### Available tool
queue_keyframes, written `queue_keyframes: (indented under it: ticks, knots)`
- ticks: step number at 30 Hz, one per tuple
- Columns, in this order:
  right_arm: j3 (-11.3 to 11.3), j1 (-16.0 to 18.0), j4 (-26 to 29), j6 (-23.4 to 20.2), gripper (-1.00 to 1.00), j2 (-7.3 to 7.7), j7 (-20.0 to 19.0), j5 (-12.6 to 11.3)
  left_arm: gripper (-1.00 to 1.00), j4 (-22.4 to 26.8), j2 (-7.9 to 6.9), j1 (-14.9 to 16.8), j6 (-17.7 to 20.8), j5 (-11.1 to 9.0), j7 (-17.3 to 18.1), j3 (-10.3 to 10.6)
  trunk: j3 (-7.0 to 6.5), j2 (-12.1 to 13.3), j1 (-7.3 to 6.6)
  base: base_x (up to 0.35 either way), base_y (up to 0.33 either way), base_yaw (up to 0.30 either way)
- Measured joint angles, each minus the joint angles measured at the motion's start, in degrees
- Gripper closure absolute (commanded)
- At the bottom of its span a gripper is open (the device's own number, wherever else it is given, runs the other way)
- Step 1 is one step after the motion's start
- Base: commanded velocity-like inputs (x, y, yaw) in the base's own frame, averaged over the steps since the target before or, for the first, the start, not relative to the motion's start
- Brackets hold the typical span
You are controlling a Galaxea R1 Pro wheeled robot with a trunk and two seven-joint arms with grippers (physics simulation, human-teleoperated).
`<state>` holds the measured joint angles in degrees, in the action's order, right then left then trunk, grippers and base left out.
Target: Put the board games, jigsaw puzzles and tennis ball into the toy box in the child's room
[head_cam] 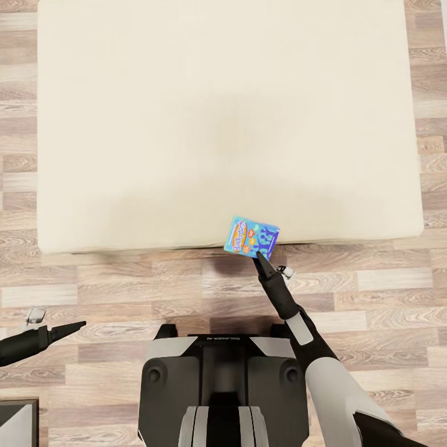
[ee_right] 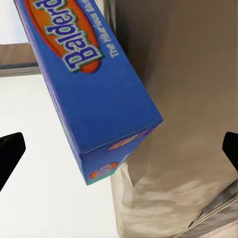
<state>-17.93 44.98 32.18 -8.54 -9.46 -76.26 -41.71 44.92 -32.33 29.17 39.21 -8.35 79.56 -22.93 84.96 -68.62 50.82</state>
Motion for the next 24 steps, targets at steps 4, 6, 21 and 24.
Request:
queue_keyframes:
  ticks: [4, 6, 21, 24]
  knots:
    - [0.00, 0.00, 0.01, 0.00, -1.00, 0.01, -0.02, 0.00, -1.00, 0.00, 0.00, 0.00, 0.00, 0.00, 0.00, 0.00, 0.00, 0.00, 0.00, 0.000, -0.001, 0.000]
    - [0.00, 0.00, 0.00, 0.00, -1.00, 0.02, -0.02, 0.00, -1.00, 0.00, 0.00, 0.00, 0.00, 0.00, 0.00, 0.00, 0.00, 0.00, 0.00, 0.000, 0.000, 0.000]
    - [0.00, 0.00, 0.03, -0.08, -1.00, -0.05, 0.03, -0.02, -1.00, 0.00, 0.00, 0.00, 0.00, 0.00, -0.05, 0.00, 0.00, 0.00, 0.00, 0.000, 0.000, 0.000]
    - [0.00, 0.00, 0.04, -0.08, -1.00, -0.14, 0.03, -0.04, -1.00, 0.00, 0.00, 0.00, 0.00, 0.00, -0.07, 0.00, 0.00, 0.00, 0.00, 0.000, 0.000, 0.000]
